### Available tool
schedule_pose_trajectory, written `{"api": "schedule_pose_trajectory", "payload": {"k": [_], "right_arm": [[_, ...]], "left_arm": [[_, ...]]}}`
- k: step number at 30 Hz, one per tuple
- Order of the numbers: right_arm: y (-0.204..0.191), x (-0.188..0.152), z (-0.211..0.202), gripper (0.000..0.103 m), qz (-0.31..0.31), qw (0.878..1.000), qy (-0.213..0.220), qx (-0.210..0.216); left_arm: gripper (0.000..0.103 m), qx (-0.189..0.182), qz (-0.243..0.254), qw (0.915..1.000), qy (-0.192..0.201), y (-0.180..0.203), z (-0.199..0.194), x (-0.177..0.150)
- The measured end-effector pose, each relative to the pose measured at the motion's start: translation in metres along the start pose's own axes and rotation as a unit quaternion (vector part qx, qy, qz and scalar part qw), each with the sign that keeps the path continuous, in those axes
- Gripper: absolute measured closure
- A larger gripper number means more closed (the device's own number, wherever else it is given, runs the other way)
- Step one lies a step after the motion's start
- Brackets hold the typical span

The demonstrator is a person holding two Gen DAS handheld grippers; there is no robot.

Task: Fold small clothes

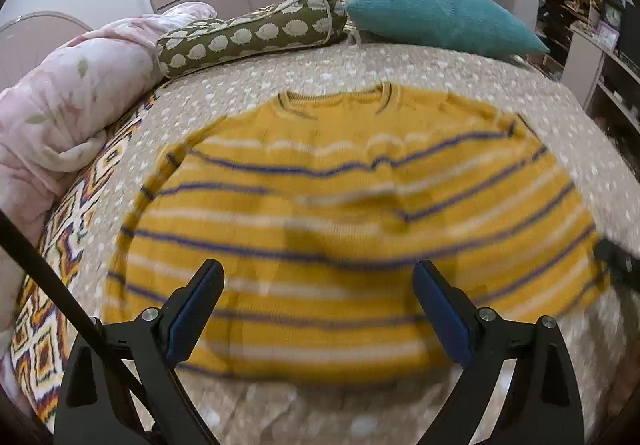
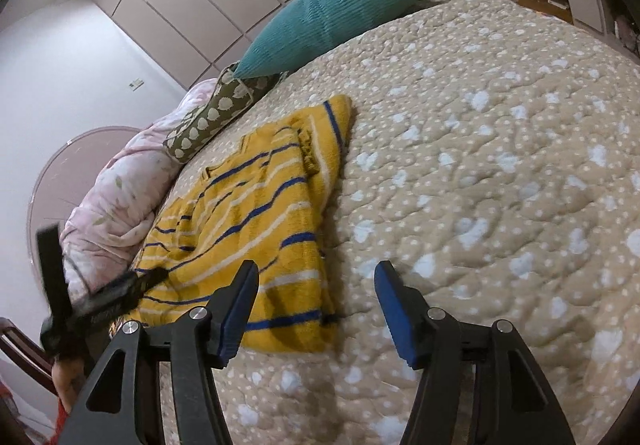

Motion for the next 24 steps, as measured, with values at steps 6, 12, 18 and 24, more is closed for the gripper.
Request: {"api": "schedule_pose_trajectory", "payload": {"k": [6, 12, 18, 24], "right_arm": [[-0.018, 0.006, 0.025, 0.036, -0.003, 1.0, -0.01, 0.002], [-0.027, 0.015, 0.049, 0.031, -0.006, 1.0, 0.008, -0.018], [-0.028, 0.018, 0.053, 0.03, -0.015, 0.999, 0.02, -0.029], [-0.027, 0.018, 0.051, 0.03, -0.011, 0.999, 0.027, -0.019]], "left_arm": [[0.008, -0.005, -0.008, 0.9999, 0.01, -0.009, -0.008, -0.028], [0.008, -0.029, -0.021, 0.999, 0.026, -0.018, -0.012, -0.035], [0.008, -0.067, -0.051, 0.9961, 0.025, -0.03, -0.009, -0.041], [0.008, -0.088, -0.07, 0.9931, 0.034, -0.039, -0.02, -0.042]]}}
Point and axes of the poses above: each gripper's, at about its wrist camera, not at the fingertips, and z roughly the way its jaws point, y to its right, x to its top, the point moved 10 cm from there along z, roughly the way its jaws point, and after that the axes turned 6 degrees about -y, right-handed, at the moved point
